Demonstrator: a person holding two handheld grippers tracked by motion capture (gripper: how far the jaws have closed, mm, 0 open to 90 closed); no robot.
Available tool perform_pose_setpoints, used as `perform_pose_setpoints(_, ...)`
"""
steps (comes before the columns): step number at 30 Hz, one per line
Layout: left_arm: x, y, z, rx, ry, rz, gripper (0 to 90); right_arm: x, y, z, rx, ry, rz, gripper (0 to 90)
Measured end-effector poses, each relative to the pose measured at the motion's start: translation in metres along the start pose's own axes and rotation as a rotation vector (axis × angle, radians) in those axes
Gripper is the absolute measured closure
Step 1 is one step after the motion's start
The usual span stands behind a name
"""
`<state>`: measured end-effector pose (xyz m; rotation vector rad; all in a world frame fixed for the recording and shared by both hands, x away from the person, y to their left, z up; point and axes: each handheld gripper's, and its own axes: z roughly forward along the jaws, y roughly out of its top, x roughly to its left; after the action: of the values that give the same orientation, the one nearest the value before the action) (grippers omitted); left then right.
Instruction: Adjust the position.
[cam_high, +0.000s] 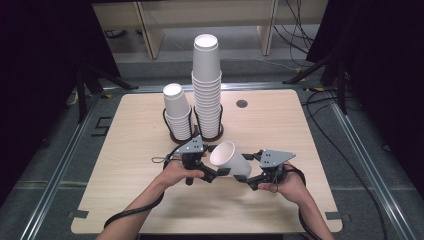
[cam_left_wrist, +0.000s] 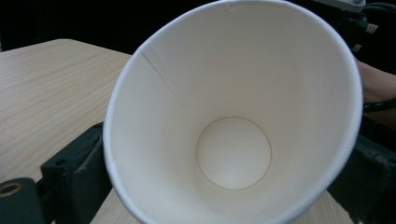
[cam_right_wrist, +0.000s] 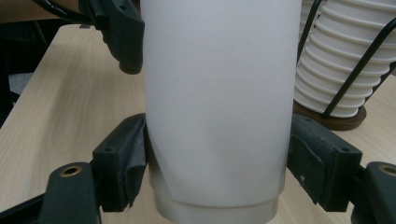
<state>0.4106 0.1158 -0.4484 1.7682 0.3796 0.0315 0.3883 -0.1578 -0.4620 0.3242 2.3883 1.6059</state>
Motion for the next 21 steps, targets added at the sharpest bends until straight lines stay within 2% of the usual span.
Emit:
perform_pose_setpoints(1,-0.0002,0.0001,-0.0001,-0.003,0.0,0.002,6.0,-0.0007,0.0,0.0,-0.002,-0.004,-0.011,25.6)
perform_pose_setpoints(6,-0.0006,0.0001,0.0,-0.008,-0.005,0.01,7.4,0.0,-0.0005,-0.0002,0.006,0.006,0.019,25.3)
perform_pose_setpoints(7,-0.0009,0.0,-0.0001,-0.009,-0.002,0.017,7.9,-0.0012,-0.0004,-0.0005,0.007,0.005,0.003,25.2)
perform_pose_setpoints(8,-0.0009,-0.0004,0.0008,-0.022,-0.011,0.019,8.2,0.0,-0.001,-0.0001,0.009,0.006,0.018,25.1)
perform_pose_setpoints(9,-0.0014,0.0001,-0.0004,-0.011,-0.003,0.027,8.7,-0.0016,-0.0011,0.0007,0.005,0.01,-0.002,25.1)
perform_pose_setpoints(10,-0.0019,0.0001,-0.0007,-0.009,0.0,0.029,9.1,-0.0002,-0.0014,0.0006,0.012,0.018,0.028,25.0)
perform_pose_setpoints(13,-0.0033,0.0,-0.0002,-0.022,-0.003,0.042,10.2,-0.0001,-0.0016,0.0013,0.019,0.02,0.03,24.7)
perform_pose_setpoints(15,-0.0048,0.001,-0.0012,-0.011,0.005,0.06,11.2,-0.0004,-0.0018,0.0028,0.009,0.016,0.019,24.6)
perform_pose_setpoints(16,-0.0052,0.0012,-0.0008,-0.017,0.002,0.064,11.7,0.0007,-0.0017,0.0029,0.019,0.021,0.036,24.5)
perform_pose_setpoints(20,-0.0062,0.0031,-0.0027,-0.009,0.002,0.084,13.5,0.0008,-0.0006,0.0031,0.027,0.025,0.029,24.2)
perform_pose_setpoints(21,-0.0066,0.0038,-0.0034,-0.002,0.004,0.089,13.9,-0.0005,-0.0004,0.0039,0.02,0.025,0.005,24.2)
